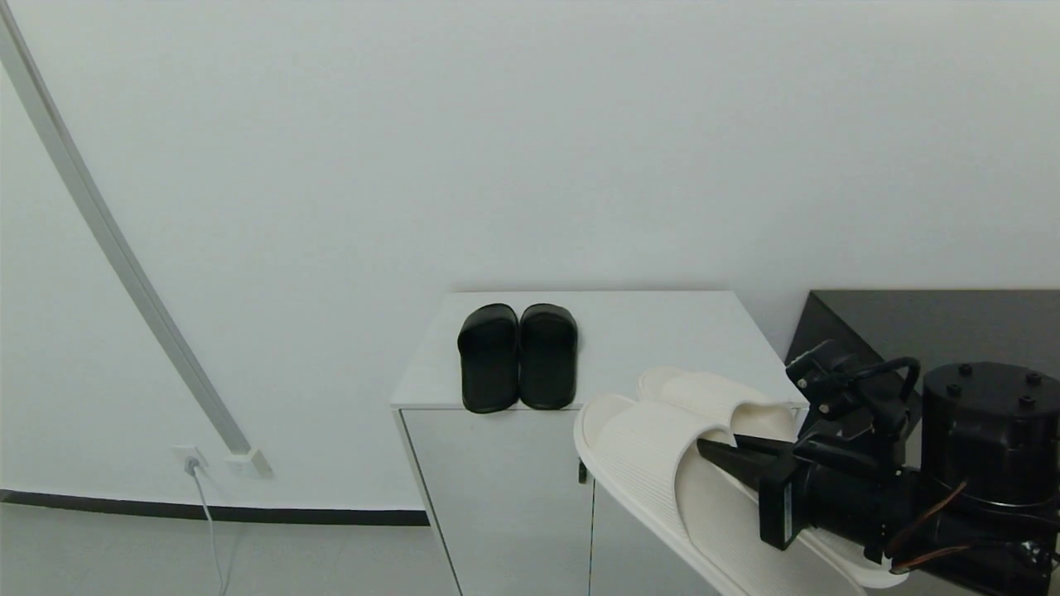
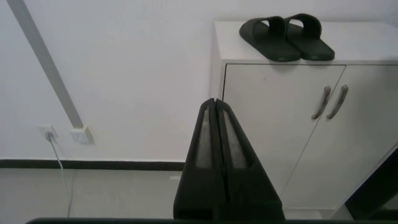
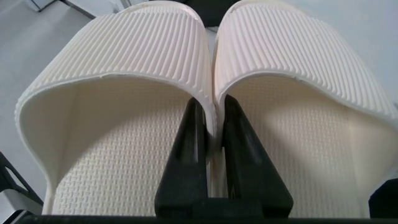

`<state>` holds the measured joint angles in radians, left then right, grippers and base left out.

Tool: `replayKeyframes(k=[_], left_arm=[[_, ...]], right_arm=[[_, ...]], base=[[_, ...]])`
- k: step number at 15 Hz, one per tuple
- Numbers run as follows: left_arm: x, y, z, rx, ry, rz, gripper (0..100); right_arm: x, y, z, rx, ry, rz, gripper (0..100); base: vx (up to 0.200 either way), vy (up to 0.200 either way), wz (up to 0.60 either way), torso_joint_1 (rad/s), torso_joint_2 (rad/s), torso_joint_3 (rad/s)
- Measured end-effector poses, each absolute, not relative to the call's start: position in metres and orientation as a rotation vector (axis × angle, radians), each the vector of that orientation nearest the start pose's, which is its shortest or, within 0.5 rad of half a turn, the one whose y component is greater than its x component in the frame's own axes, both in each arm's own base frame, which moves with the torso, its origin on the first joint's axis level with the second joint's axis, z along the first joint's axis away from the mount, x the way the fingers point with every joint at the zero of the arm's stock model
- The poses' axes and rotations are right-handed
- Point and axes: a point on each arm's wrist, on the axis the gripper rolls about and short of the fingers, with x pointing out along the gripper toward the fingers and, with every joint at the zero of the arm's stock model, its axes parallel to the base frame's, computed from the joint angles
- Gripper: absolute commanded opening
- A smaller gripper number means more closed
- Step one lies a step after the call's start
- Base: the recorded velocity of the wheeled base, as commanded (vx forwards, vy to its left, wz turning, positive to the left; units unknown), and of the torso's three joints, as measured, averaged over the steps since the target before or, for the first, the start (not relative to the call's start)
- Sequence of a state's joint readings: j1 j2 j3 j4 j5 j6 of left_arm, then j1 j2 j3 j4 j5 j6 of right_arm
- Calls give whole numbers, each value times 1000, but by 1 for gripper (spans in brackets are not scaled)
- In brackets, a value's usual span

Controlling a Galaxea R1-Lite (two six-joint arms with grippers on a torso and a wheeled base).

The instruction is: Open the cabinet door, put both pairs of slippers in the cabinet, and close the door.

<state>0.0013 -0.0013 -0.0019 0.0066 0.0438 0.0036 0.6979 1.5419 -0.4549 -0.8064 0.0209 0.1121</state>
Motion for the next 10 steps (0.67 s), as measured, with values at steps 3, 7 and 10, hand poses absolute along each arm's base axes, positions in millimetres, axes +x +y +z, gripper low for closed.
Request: replayKeyframes(k=[3,7,10], left_arm=[[-23,1,75,3,3,46,0],[-23,1,75,3,3,46,0],[-23,1,75,4,3,46,0]], right_arm=[[181,152,150,9,316,696,0],[181,152,150,7,318,696,0],[180,152,148,-13,315,700,0]], base=[[0,0,0,-159,360,204],[0,0,0,-157,370,215],[0,0,0,-201,461,260]])
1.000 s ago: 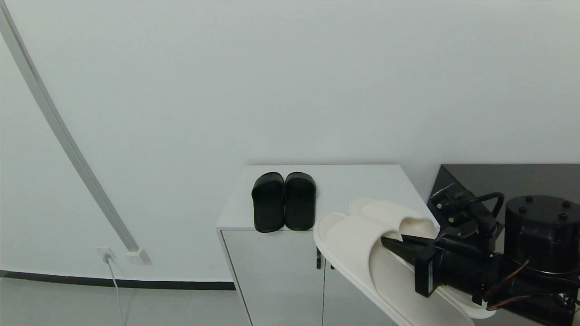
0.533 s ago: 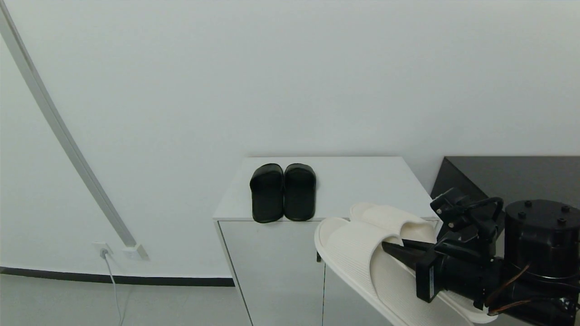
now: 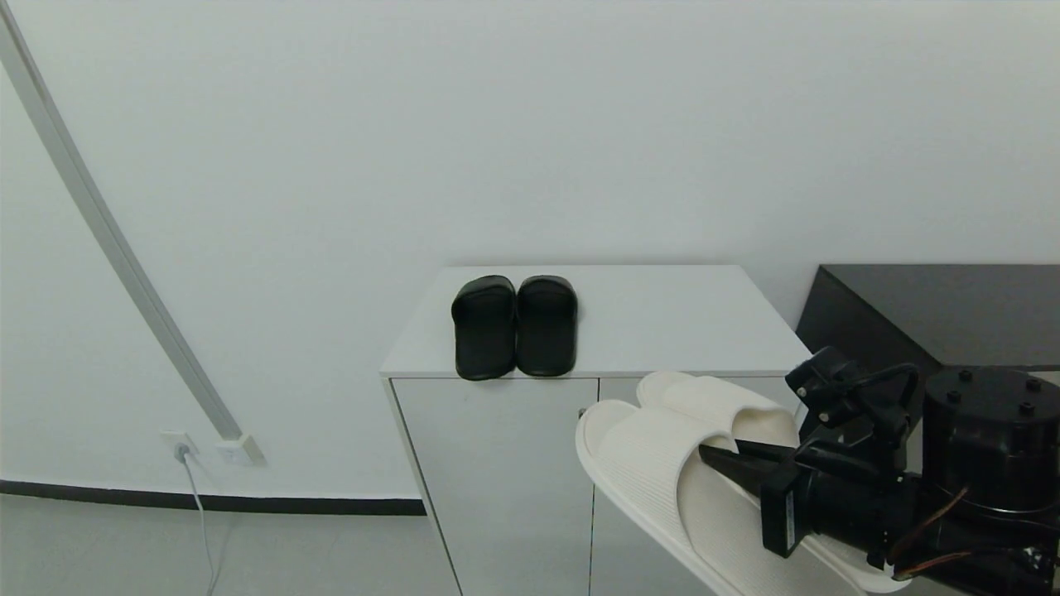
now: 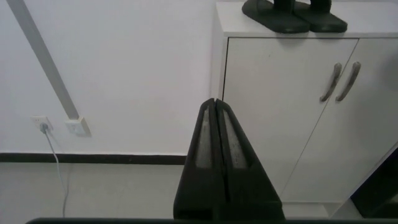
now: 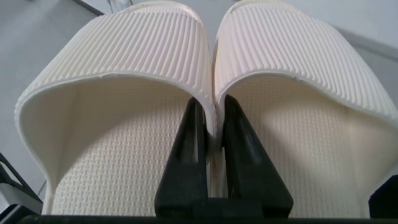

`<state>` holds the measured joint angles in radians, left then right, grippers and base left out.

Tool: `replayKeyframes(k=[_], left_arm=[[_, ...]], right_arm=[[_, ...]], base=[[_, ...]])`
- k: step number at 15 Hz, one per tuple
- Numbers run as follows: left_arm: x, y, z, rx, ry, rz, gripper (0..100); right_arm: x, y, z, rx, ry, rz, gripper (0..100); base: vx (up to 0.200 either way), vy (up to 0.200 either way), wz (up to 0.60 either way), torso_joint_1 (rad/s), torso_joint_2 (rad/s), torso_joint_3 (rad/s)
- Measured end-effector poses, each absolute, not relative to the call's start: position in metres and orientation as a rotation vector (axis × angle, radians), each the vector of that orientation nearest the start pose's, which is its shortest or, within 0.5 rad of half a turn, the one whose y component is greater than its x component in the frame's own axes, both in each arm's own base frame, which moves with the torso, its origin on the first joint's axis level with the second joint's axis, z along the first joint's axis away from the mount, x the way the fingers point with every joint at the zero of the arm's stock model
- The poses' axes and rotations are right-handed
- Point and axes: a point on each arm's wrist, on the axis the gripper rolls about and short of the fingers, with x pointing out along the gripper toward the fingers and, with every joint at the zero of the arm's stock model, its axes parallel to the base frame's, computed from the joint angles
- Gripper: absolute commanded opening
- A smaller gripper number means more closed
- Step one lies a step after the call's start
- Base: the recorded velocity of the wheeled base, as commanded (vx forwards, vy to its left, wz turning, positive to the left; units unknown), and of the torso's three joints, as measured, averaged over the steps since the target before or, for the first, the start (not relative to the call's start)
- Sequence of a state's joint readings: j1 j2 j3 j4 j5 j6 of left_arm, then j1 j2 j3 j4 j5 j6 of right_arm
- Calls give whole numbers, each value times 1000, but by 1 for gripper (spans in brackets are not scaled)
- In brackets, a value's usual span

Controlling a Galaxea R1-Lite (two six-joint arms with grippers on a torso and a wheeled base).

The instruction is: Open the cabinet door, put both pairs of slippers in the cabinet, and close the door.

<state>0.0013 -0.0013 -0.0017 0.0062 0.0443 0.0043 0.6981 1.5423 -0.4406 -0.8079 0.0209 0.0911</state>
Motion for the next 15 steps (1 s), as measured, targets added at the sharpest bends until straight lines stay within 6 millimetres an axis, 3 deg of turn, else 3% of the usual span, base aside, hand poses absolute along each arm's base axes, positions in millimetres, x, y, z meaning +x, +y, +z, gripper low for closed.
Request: replayKeyframes(k=[15], left_arm=[[-23,1,75,3,3,45,0]], right_arm=[[180,152,145,-19,330,701,0]], base=[[0,0,0,-201,525,321]])
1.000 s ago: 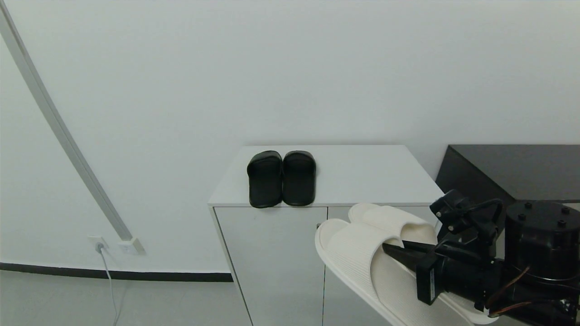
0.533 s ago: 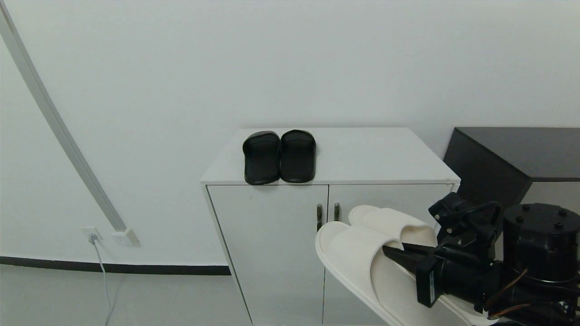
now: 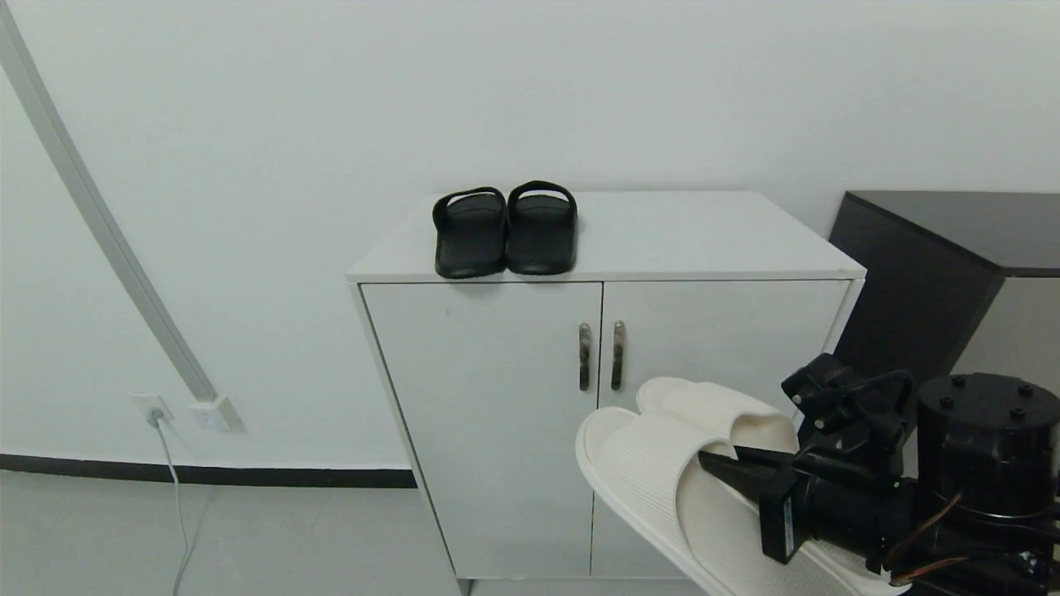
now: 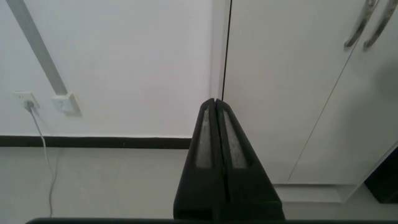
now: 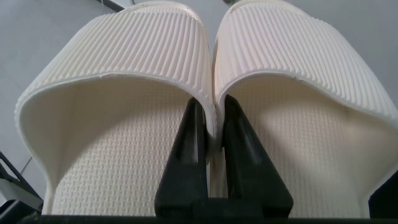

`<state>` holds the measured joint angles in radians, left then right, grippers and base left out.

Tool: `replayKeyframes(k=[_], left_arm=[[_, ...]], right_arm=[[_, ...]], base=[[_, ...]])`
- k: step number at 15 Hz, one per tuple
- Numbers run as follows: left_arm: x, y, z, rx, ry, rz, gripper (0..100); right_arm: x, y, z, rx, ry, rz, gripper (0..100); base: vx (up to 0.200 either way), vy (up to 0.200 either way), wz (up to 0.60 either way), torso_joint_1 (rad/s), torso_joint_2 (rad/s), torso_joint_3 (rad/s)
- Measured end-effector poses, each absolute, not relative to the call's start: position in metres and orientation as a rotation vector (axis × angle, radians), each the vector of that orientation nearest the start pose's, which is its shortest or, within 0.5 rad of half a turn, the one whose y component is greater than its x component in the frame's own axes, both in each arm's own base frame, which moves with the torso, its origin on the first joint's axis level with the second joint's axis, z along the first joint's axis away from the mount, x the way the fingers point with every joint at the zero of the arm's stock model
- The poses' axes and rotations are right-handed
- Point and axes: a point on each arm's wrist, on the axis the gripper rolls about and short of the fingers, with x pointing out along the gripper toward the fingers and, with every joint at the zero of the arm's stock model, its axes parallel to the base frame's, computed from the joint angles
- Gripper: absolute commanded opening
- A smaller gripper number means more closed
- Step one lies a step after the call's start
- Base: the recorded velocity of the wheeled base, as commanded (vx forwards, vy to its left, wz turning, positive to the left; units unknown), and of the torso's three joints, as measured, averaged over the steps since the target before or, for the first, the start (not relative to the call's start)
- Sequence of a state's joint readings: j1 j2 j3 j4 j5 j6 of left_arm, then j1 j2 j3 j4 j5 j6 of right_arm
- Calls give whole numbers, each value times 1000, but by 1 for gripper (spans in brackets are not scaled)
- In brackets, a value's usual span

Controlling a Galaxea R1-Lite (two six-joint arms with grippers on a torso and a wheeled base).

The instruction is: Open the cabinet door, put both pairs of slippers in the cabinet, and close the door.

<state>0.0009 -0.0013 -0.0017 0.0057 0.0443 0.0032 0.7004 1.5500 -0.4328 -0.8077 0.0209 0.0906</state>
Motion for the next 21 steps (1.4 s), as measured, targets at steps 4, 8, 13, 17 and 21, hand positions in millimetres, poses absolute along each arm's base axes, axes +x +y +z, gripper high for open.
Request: replayKeyframes(k=[4,8,13,17,21], left_arm=[[-23,1,75,3,3,46,0],[-23,1,75,4,3,46,0],[-23,1,75,4,5,46,0],[-23,1,75,3,3,46,0],[-23,1,75,3,4,46,0]], right_arm=[[179,152,143,-35,331,705,0],[179,151,141,-41,337,708,0],[178,151,141,-44,341,709,0],[178,152,140,-45,342,708,0],[178,151,139,-46,345,707,0]], base=[[0,0,0,-133,474,332],[0,0,0,-95,459,354],[0,0,0,-37,409,362],[0,0,0,0,0,0],[-100,0,0,-5,70,74]])
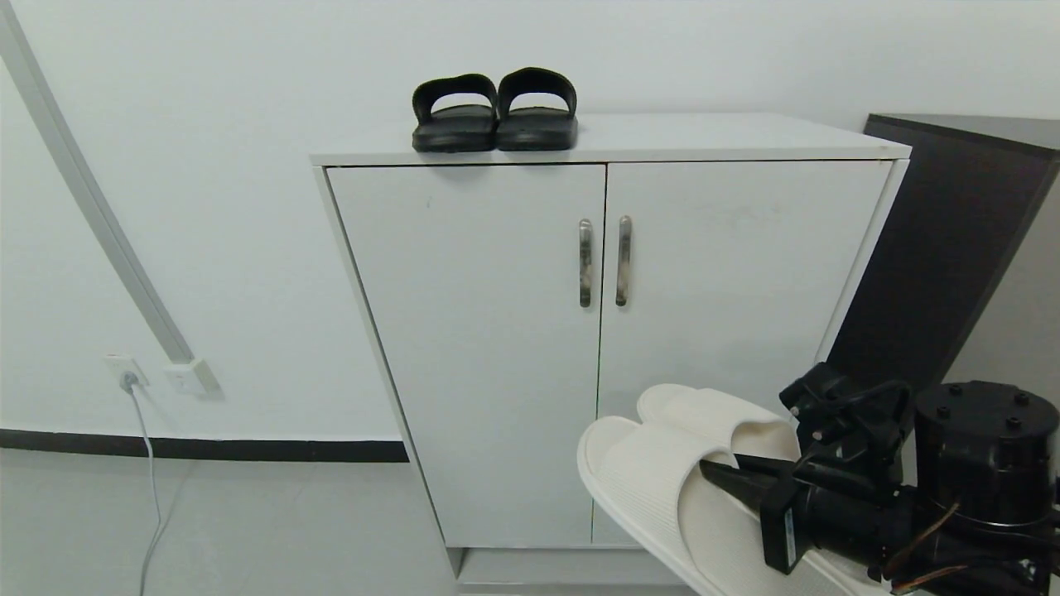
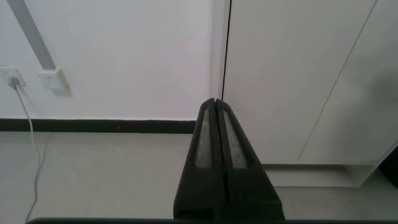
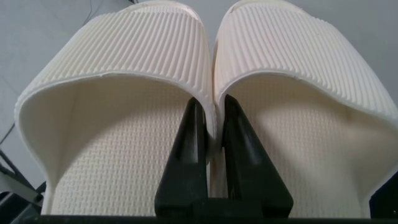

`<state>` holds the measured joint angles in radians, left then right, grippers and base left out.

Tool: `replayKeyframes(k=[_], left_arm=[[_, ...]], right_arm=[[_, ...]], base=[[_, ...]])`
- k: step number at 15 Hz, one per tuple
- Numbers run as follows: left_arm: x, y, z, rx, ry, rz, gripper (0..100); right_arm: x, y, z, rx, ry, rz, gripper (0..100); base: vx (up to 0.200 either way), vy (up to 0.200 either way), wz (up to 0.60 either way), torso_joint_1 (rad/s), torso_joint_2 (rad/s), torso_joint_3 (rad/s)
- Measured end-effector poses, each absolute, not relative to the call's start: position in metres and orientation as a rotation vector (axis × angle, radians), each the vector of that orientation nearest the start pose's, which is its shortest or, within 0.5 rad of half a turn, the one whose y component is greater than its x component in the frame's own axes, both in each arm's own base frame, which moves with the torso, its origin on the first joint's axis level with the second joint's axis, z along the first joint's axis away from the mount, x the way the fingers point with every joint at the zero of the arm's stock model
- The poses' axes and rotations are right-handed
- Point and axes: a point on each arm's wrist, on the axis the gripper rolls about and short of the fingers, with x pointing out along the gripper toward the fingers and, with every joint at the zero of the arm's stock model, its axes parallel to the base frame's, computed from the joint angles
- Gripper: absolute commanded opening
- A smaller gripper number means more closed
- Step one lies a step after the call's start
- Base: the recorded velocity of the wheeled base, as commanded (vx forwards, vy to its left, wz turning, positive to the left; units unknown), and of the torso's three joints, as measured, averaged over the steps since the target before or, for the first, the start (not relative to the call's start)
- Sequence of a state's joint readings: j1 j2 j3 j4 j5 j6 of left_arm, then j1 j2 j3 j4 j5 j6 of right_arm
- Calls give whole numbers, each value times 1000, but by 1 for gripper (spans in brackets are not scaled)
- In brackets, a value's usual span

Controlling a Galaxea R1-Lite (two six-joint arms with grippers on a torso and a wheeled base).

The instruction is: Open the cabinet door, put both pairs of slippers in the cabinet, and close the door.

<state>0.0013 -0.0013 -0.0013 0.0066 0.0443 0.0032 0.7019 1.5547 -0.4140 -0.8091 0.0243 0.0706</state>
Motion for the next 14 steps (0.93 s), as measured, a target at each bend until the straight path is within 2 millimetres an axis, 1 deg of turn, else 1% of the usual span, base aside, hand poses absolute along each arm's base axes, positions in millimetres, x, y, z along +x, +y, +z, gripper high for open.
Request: replayKeyframes(k=[1,12,14], left_arm=[[-23,1,75,3,3,45,0],[-23,1,76,21,3,42,0],[-23,0,75,39,8,-5,0]], right_arm=[[178,151,139,-46,345,708,0],[176,150,135,-89,349,715,0],[176,150,135,-90,349,717,0]], base=[[-200,0,0,12,110,46],[0,0,0,0,6,3],[0,0,0,0,0,0]])
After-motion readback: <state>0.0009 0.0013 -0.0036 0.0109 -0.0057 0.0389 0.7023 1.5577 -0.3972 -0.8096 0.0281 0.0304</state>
